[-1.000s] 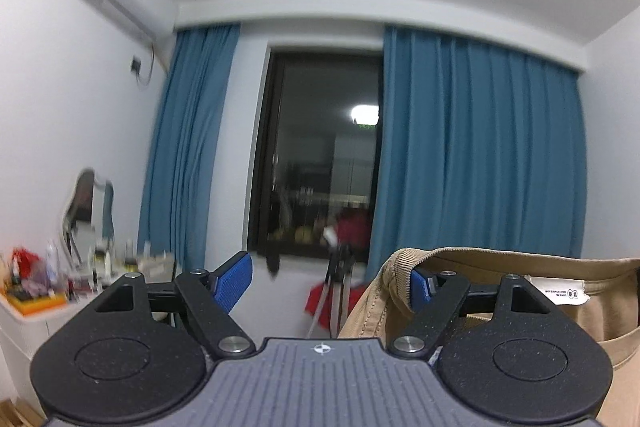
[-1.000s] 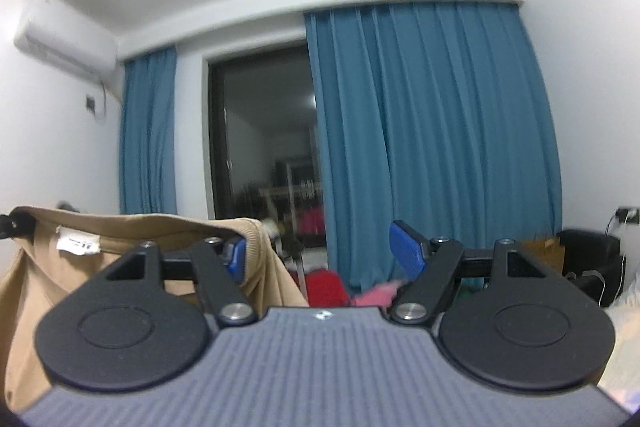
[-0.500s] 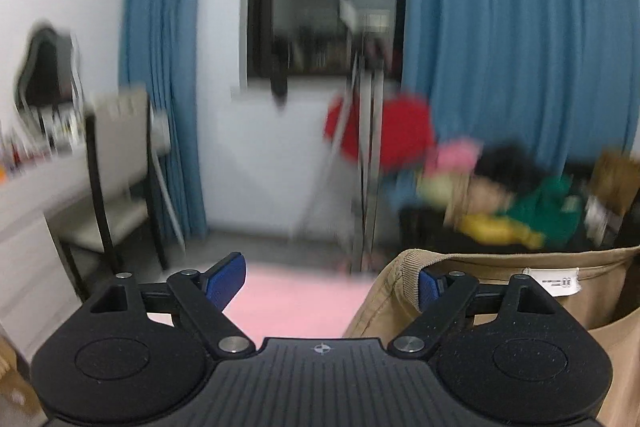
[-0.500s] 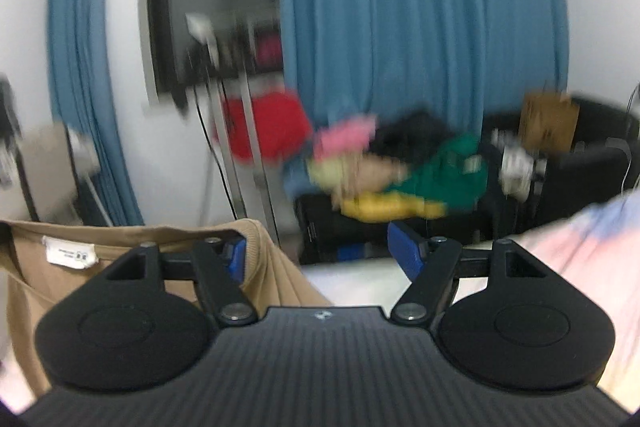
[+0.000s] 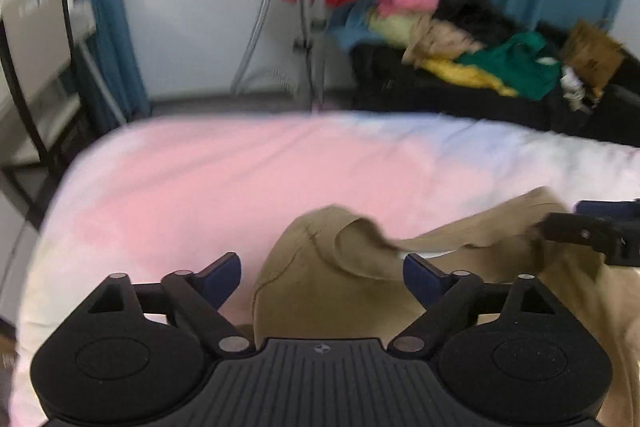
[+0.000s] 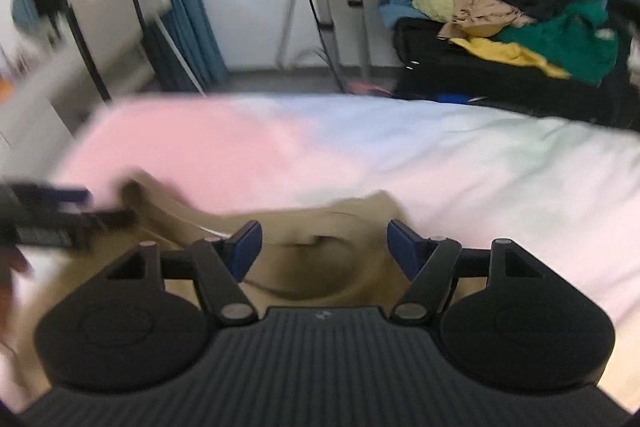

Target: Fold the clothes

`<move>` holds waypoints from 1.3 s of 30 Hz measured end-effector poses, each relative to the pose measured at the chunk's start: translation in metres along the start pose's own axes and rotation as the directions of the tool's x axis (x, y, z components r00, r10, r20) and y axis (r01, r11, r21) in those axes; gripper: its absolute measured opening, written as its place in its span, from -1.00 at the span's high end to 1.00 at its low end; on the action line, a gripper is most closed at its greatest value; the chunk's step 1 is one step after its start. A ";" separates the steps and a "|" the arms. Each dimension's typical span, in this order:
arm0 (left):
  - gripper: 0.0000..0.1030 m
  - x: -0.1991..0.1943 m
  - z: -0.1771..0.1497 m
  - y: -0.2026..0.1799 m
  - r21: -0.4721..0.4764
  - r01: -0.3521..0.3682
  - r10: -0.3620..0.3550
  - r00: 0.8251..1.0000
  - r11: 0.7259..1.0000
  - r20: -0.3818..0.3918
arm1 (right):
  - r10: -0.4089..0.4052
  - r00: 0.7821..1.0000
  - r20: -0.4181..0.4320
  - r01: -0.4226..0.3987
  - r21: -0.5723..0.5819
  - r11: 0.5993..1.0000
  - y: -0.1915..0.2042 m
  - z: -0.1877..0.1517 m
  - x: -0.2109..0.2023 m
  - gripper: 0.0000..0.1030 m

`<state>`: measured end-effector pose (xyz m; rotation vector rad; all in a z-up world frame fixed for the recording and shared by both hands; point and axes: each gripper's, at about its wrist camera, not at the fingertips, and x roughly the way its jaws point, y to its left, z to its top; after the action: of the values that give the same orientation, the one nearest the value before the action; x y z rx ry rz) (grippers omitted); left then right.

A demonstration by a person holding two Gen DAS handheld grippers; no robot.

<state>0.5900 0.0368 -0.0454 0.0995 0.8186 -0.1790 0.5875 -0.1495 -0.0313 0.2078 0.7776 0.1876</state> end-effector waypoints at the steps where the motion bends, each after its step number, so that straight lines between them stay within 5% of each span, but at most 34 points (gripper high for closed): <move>1: -0.81 -0.017 -0.005 -0.001 -0.003 -0.003 0.003 0.999 1.000 0.039 | 0.007 0.999 0.035 -0.008 0.023 1.000 0.004 -0.002 -0.015 -0.38; 7: -0.84 -0.143 -0.060 -0.019 -0.080 0.036 -0.015 0.970 0.996 0.244 | -0.021 0.971 0.238 0.003 0.078 0.997 0.022 -0.060 -0.125 -0.38; 15: -0.84 -0.288 -0.173 -0.045 -0.140 0.043 0.008 0.938 0.989 0.346 | -0.048 0.915 0.401 0.033 0.044 0.998 0.047 -0.160 -0.267 -0.40; 20: -0.86 -0.361 -0.228 -0.065 -0.086 0.057 -0.021 0.926 0.995 0.378 | -0.059 0.891 0.449 0.066 0.001 0.998 0.077 -0.216 -0.320 -0.39; 22: -0.90 -0.382 -0.241 -0.071 -0.067 0.056 -0.026 0.922 0.996 0.387 | -0.047 0.885 0.463 0.045 0.014 0.999 0.084 -0.226 -0.333 -0.62; 23: -0.94 -0.391 -0.246 -0.073 -0.062 0.053 -0.025 0.920 0.997 0.391 | -0.028 0.882 0.471 0.026 0.010 1.000 0.087 -0.230 -0.340 -0.93; 24: -0.96 -0.400 -0.251 -0.075 -0.056 0.050 -0.024 0.918 0.997 0.396 | -0.005 0.878 0.479 0.004 0.003 1.000 0.090 -0.233 -0.348 -1.00; 26: -0.99 -0.412 -0.254 -0.079 -0.047 0.046 -0.024 0.923 0.998 0.384 | -0.003 0.866 0.500 0.011 -0.013 1.000 0.095 -0.241 -0.360 -1.00; 32: -0.99 -0.412 -0.284 -0.075 -0.046 0.086 -0.058 0.901 0.995 0.430 | -0.003 0.853 0.522 -0.012 0.026 1.000 0.086 -0.276 -0.369 -1.00; 39: -0.99 -0.370 -0.309 -0.055 -0.157 0.110 -0.049 0.936 0.981 0.348 | 0.009 0.861 0.509 -0.045 0.057 0.997 0.070 -0.302 -0.356 -1.00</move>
<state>0.1098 0.0755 0.0147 -0.1290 0.4866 -0.1942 0.1181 -0.1338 0.0167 0.3168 0.2509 0.1237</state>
